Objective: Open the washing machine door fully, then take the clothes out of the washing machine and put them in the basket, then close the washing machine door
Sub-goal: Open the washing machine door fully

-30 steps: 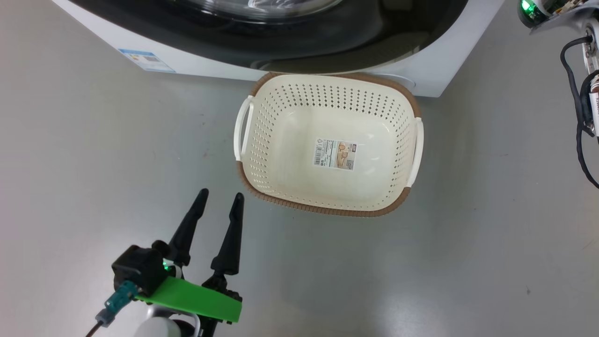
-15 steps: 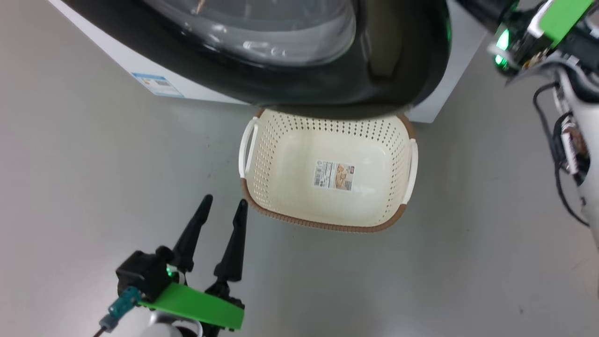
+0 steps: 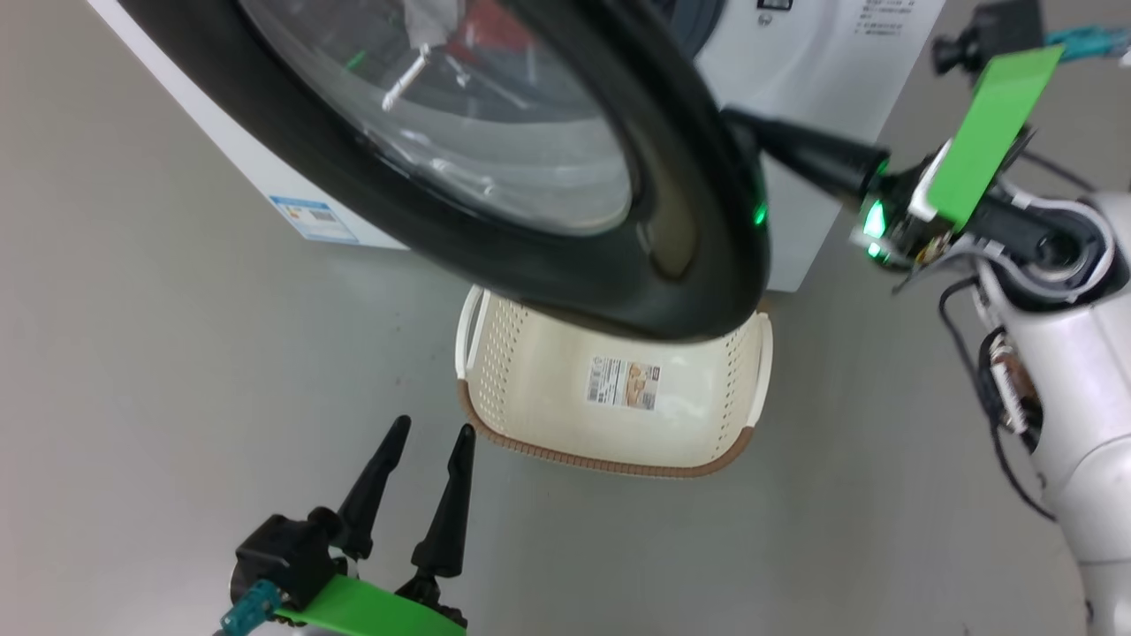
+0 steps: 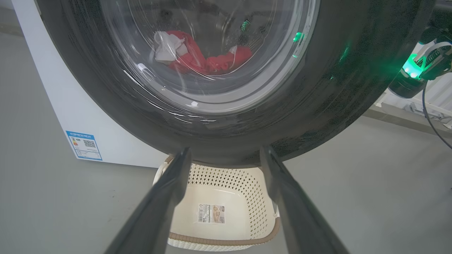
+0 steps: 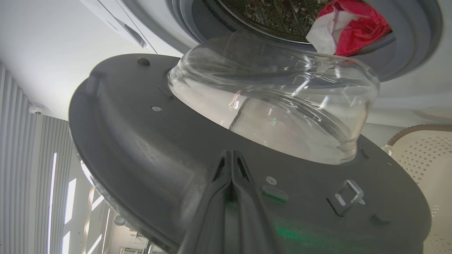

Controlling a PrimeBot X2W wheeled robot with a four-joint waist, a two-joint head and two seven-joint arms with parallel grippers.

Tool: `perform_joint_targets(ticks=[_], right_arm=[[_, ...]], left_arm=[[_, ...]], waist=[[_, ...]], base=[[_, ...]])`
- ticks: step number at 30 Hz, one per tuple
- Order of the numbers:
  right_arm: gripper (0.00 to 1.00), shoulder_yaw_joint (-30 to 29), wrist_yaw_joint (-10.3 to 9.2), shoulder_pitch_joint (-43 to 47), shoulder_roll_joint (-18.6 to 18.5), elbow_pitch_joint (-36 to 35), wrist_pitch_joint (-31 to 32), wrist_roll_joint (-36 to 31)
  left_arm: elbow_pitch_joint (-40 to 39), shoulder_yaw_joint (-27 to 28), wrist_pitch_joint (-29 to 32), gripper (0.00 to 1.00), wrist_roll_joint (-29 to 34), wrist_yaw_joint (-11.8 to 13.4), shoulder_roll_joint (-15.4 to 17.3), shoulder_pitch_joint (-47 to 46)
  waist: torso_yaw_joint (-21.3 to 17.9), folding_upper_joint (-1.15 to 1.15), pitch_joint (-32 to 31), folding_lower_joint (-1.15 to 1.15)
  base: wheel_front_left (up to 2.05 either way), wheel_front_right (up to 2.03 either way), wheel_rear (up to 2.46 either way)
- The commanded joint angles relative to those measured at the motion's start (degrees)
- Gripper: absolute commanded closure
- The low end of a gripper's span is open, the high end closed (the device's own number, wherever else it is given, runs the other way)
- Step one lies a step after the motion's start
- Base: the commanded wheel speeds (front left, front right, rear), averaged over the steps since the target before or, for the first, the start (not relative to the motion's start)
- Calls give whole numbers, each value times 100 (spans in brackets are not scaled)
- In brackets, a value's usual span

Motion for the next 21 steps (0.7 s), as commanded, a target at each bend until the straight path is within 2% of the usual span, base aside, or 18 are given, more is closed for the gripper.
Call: perform_joint_targets(ticks=[1,12,21], right_arm=[[100,104,31,133,150,-228,88,-9],[100,255,31,759,340,-459,520,14],[100,119,31,887,424,-538,439,-111]], left_arm=[[-114,157,-52,0,47,-1,83,77],[-133,150,-52,0,136,35,83,303],[-148,152,-52,0,147,30,83,328]], waist=[[-28,0,-158,-1],[-65,0,-464,-1],[-43,0,-523,-1]], base=[[0,0,0],[0,0,0],[0,0,0]])
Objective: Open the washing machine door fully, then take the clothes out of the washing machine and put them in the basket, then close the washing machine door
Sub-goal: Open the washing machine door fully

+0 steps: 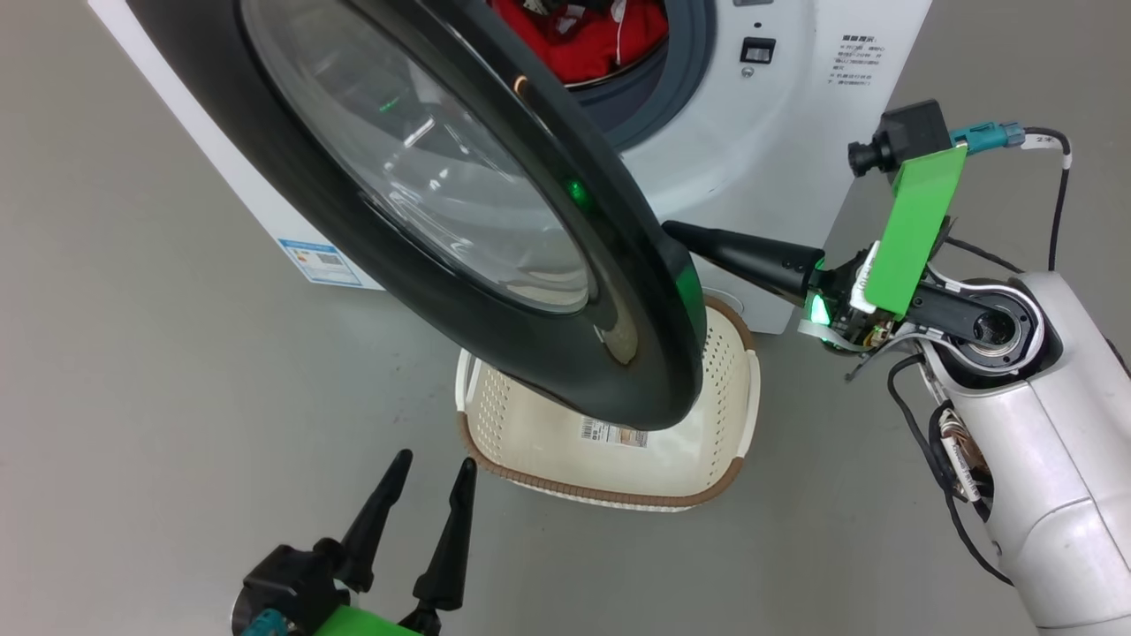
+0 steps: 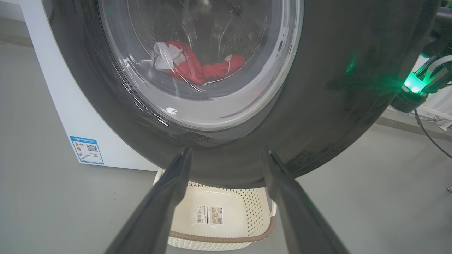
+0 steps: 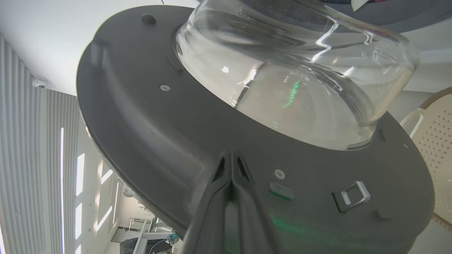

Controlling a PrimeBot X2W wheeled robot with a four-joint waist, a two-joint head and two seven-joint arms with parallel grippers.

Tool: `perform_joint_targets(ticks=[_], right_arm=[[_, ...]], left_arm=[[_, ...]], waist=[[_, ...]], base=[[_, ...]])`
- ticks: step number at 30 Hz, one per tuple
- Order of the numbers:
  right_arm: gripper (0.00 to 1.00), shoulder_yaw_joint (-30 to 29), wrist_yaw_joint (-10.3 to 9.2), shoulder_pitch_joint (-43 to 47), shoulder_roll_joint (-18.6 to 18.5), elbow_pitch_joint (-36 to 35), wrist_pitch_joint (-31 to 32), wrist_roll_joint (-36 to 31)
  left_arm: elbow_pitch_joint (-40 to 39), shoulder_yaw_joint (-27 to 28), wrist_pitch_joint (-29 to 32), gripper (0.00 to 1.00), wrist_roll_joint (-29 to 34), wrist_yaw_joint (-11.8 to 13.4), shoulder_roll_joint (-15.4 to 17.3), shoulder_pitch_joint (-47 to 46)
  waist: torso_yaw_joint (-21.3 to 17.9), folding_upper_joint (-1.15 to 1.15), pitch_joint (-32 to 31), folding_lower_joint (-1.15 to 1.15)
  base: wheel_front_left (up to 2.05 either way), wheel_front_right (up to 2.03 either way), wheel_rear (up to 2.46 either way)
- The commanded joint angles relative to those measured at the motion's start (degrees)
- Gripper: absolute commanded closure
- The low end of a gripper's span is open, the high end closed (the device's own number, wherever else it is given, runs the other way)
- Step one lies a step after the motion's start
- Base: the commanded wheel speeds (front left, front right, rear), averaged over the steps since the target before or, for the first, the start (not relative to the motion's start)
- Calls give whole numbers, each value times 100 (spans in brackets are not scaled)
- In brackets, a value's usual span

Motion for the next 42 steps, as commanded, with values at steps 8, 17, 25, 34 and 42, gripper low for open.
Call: perform_joint_targets(ticks=[8,17,25,34,42], right_arm=[[100,-250,31,292,149,-131,-306,-149],[100,-493,31,1079,63,-229,-573,-288],[61,-652,31,1911,-8,-417,-843,-393],[0,-815,31,2743,-67,-575,-1255,-531],[0,-711,31,3233,-114,-418,-1927,-960]], left_arm=[[-115,185,-52,0,114,9,66,78],[-58,441,-52,0,288,-34,66,177],[-25,658,-52,0,457,-64,66,369],[-33,960,-52,0,527,-86,66,514],[23,1183,-52,0,570,-94,66,639]], waist=[[-82,0,-145,0],[-313,0,-368,0],[-569,0,-615,0],[-885,0,-745,0],[-1106,0,-883,0]], base=[[0,0,0],[0,0,0],[0,0,0],[0,0,0],[0,0,0]])
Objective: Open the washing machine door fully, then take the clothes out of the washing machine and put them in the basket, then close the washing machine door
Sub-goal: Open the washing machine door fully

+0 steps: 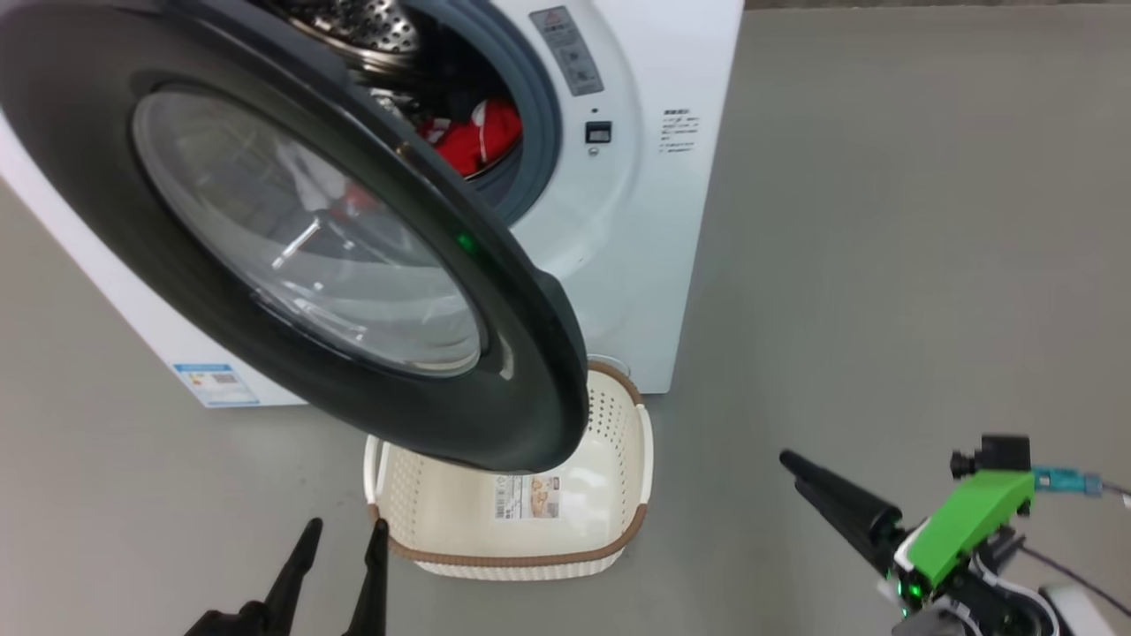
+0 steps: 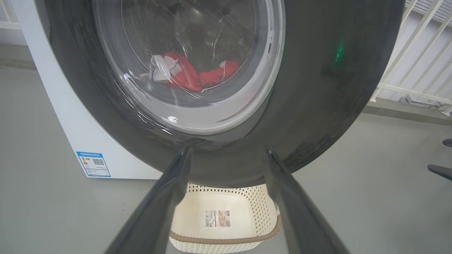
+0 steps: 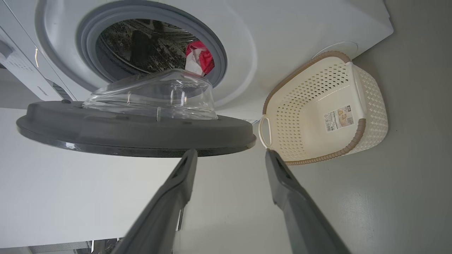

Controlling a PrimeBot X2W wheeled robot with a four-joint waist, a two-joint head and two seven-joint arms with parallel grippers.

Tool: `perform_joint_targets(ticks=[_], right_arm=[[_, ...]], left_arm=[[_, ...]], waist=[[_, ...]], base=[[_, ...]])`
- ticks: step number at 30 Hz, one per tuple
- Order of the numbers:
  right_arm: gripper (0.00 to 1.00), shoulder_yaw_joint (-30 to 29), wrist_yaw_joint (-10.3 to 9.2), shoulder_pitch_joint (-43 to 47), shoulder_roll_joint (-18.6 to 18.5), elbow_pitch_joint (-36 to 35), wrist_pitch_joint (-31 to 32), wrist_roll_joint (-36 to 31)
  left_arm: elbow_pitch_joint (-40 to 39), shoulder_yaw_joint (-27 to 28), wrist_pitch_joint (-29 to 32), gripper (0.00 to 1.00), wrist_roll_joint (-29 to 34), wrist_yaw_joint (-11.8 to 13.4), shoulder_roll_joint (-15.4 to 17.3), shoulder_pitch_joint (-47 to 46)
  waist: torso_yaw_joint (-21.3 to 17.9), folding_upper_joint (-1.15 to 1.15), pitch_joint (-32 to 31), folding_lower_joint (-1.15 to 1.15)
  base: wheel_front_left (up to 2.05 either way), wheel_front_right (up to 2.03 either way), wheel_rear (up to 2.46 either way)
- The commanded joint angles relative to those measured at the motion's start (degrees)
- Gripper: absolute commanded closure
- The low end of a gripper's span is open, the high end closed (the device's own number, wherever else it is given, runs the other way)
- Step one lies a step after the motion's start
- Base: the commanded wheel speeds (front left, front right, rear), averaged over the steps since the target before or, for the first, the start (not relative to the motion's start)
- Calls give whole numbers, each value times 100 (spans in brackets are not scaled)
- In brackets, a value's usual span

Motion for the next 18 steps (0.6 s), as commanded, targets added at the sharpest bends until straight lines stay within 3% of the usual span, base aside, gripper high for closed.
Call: perform_joint_targets(ticks=[1,7,18], right_arm=[[0,131,31,8,-93,-126,-108,-86],[0,628,31,291,-365,-273,-1059,-836],[0,2082,31,238,-1083,30,-3689,-2104]], left_arm=[[-114,225,-52,0,42,-34,58,-52],[-87,354,-52,0,79,-36,58,-29],[-22,380,-52,0,91,-38,58,-79]], waist=[[-73,0,-44,0],[-198,0,-27,0],[-321,0,55,0]], base=[[0,0,0],[0,0,0],[0,0,0]])
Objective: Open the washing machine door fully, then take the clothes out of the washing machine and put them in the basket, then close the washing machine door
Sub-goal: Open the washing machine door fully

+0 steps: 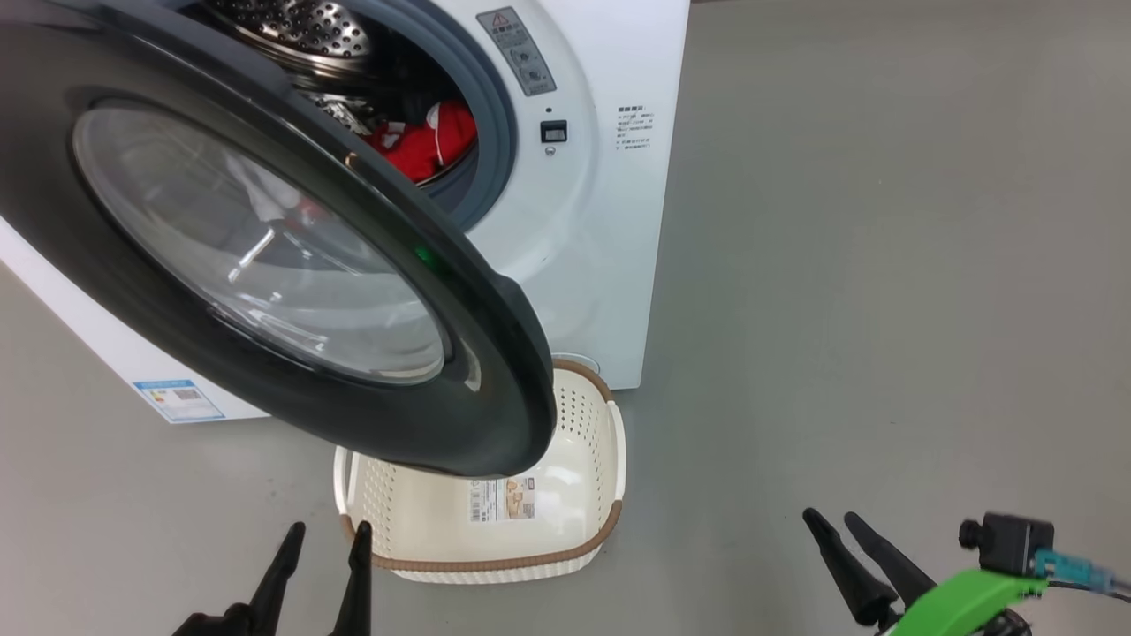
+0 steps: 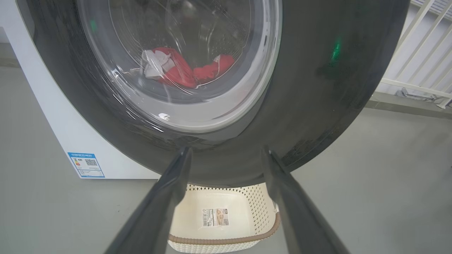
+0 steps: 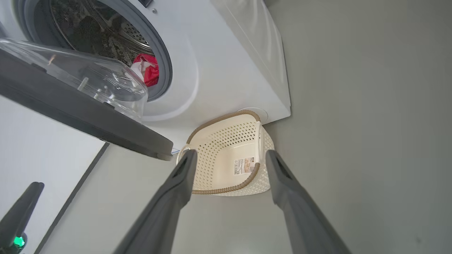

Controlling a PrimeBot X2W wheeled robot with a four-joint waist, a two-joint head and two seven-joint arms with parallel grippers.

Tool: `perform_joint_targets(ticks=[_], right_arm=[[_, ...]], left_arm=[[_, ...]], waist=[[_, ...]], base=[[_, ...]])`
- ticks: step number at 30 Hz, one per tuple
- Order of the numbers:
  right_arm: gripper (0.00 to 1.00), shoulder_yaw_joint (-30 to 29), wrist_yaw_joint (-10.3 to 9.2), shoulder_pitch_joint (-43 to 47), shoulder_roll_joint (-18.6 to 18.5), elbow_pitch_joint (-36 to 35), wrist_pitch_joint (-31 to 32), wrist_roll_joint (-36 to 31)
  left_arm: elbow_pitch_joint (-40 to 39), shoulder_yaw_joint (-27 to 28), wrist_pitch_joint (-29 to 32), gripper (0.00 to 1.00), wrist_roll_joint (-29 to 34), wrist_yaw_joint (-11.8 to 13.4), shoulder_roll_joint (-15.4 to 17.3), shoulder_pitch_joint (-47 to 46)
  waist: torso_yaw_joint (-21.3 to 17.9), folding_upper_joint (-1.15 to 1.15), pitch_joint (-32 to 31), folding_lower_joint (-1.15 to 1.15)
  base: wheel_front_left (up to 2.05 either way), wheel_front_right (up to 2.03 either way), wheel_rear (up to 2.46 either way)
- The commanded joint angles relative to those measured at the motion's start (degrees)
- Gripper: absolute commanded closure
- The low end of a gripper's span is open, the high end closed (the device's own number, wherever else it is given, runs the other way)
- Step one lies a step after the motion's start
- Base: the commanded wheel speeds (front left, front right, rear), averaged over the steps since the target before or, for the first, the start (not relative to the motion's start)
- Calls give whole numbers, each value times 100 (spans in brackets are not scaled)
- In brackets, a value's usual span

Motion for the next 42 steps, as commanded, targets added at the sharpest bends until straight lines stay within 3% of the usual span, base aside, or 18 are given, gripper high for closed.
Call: perform_joint_targets(ticks=[1,7,16,23,30,42], right_arm=[[0,339,30,-172,-211,37,-546,-232],[0,461,30,-387,-324,445,-992,-882],[0,-1088,30,34,326,-51,-1000,-3064],[0,-1980,30,455,803,-544,-1001,-4309],[0,-2393,30,774,1149,-779,-1001,-4739],[0,-2451,30,844,1274,-927,-1001,-4904]], left_arm=[[-88,193,-52,0,57,-36,58,-94],[-86,219,-52,0,77,-36,58,-110],[-88,213,-52,0,63,-36,58,-105],[-87,169,-52,0,49,-36,58,-103],[-86,131,-52,0,30,-36,58,-63],[-132,102,-52,0,24,-36,58,-35]], waist=[[9,0,11,0],[24,0,28,0],[82,0,-6,0],[158,0,-43,0],[214,0,-105,0],[227,0,-75,0]], base=[[0,0,0],[0,0,0],[0,0,0],[0,0,0],[0,0,0],[0,0,0]])
